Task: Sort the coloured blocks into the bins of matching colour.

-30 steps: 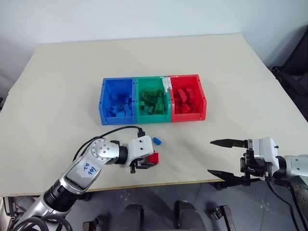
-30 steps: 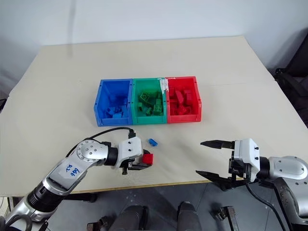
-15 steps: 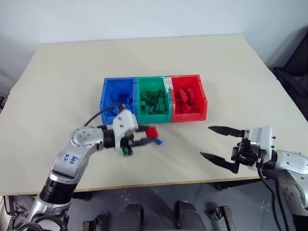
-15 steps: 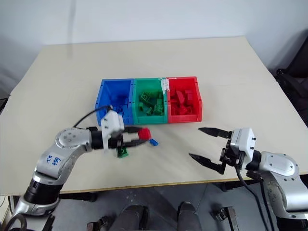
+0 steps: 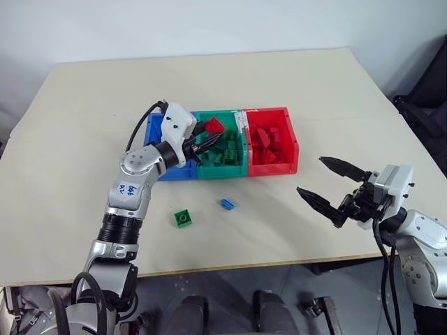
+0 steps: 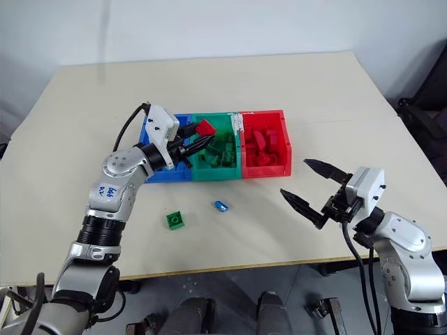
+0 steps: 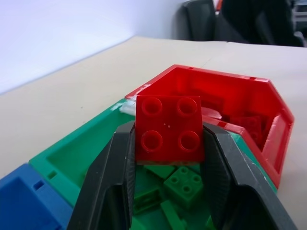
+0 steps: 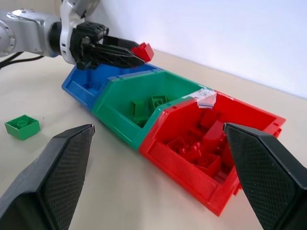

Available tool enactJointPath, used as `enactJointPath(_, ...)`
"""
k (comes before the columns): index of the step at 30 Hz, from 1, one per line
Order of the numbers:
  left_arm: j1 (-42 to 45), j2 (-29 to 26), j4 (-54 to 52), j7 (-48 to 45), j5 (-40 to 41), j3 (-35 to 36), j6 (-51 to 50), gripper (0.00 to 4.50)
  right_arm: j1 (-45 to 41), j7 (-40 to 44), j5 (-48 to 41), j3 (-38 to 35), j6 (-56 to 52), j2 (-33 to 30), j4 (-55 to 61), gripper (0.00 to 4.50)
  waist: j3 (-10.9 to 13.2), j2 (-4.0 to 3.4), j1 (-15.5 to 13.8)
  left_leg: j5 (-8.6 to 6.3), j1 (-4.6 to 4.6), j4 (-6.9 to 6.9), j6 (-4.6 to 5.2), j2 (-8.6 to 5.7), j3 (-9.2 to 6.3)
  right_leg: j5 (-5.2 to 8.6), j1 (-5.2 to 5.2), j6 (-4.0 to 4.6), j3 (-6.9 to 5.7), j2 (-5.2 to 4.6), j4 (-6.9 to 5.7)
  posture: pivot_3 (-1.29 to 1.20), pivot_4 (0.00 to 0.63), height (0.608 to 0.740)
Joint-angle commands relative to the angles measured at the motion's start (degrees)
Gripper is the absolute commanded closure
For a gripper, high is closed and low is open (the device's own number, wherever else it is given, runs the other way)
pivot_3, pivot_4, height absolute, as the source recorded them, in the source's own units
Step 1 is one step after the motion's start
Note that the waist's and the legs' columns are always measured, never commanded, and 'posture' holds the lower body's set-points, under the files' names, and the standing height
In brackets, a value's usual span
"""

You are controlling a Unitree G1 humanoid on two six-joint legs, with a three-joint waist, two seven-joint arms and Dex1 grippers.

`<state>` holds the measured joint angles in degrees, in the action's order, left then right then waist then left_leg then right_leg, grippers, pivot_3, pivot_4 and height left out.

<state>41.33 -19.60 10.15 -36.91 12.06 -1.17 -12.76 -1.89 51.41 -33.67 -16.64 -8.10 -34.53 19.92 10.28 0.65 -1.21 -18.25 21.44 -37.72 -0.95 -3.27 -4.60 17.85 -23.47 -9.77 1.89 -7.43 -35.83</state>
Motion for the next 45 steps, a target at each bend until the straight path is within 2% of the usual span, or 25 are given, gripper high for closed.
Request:
enactJointPath(1,1.77,1.51,0.41,-2.05,-0.12,-1.96,2.27,3.03,0.96,-0.38,0.14,-1.25,1.92,0.16,1.67,0.00,0.00,0.00,-0.11,0.00,0.00,-0.03,0.00,-0.01,0.00,0.00,0.01,0.00,0.00,-0.01,0.01,0.00,0.150,0.740)
enactJointPath(8,9.23,7.71,10.33,-1.87,-3.18,-5.63,6.64,3.03,2.95,-1.16,0.39,-2.03,2.60,0.07,2.28,0.00,0.03,0.05,-0.40,-0.01,0.11,-0.29,0.03,-0.09,0.17,-0.05,0.09,-0.10,-0.02,0.00,0.10,0.00,0.150,0.740)
enactJointPath(13,18.09,13.27,27.25,-0.13,-11.42,-11.58,16.81,3.03,5.94,-2.40,0.68,-2.74,3.09,0.14,4.47,0.00,0.06,0.10,-0.43,-0.02,0.12,-0.27,0.05,-0.09,0.40,-0.07,0.09,-0.13,-0.02,0.00,0.16,0.00,0.150,0.740)
enactJointPath(18,22.66,16.37,37.87,1.08,-11.64,-9.69,20.44,3.03,7.68,-4.12,1.01,-2.92,3.21,0.67,6.48,0.00,0.08,0.14,0.04,-0.04,0.13,-0.24,0.10,-0.06,0.49,-0.09,0.04,-0.18,0.03,0.03,0.19,0.00,0.150,0.740)
enactJointPath(25,21.55,15.16,36.48,-0.78,-10.78,-7.17,21.58,0.87,9.10,-4.73,1.34,-2.47,3.67,1.15,7.34,0.00,0.09,0.16,-0.25,-0.05,0.15,-0.28,0.11,-0.09,0.48,-0.10,0.03,-0.20,0.03,0.00,0.17,0.00,0.150,0.740)
enactJointPath(27,18.72,13.46,31.85,-3.41,-9.52,-6.55,22.25,0.25,8.26,-3.93,1.38,-1.92,3.86,0.82,6.41,0.00,0.09,0.15,-0.15,-0.05,0.15,-0.28,0.11,-0.08,0.47,-0.10,0.03,-0.20,0.03,0.01,0.16,0.00,0.150,0.740)
enactJointPath(32,7.80,6.29,14.86,-11.55,-4.32,-4.76,20.05,0.25,4.91,-0.76,1.66,-0.14,4.49,-0.36,3.24,0.00,0.08,0.14,0.46,-0.05,0.13,-0.23,0.11,-0.01,0.38,-0.10,-0.03,-0.20,0.11,0.02,-0.06,0.00,0.150,0.740)
enactJointPath(36,-5.83,-4.10,0.10,-19.54,2.09,-1.72,14.98,0.25,1.39,3.99,2.09,2.19,4.90,-2.07,-0.55,0.00,0.05,0.08,1.31,-0.05,0.10,-0.21,0.11,0.01,0.14,-0.11,-0.04,-0.19,0.16,-0.01,-0.06,0.00,0.150,0.740)
enactJointPath(39,-12.91,-9.22,-5.53,-21.04,4.75,1.64,13.50,0.25,-0.86,7.02,2.56,3.61,5.46,-3.18,-3.41,0.00,0.05,0.09,1.22,-0.06,0.10,-0.24,0.13,0.01,0.09,-0.11,-0.02,-0.19,0.15,-0.02,-0.04,0.00,0.150,0.740)
enactJointPath(41,-20.24,-13.36,-9.61,-24.56,10.27,6.76,12.09,0.25,-3.27,9.91,2.44,5.33,5.20,-3.98,-5.48,0.00,0.05,0.08,1.26,-0.07,0.09,-0.29,0.15,0.07,0.04,-0.11,0.00,-0.18,0.15,-0.11,0.07,0.00,0.150,0.740)
enactJointPath(45,-31.72,-21.70,-12.55,-28.21,11.70,12.36,10.87,0.25,-5.25,15.78,2.13,8.68,3.46,-6.63,-6.71,0.00,0.05,0.06,1.34,-0.09,0.07,-0.21,0.18,0.24,0.05,-0.09,0.00,-0.16,0.14,-0.09,0.17,0.00,0.150,0.740)
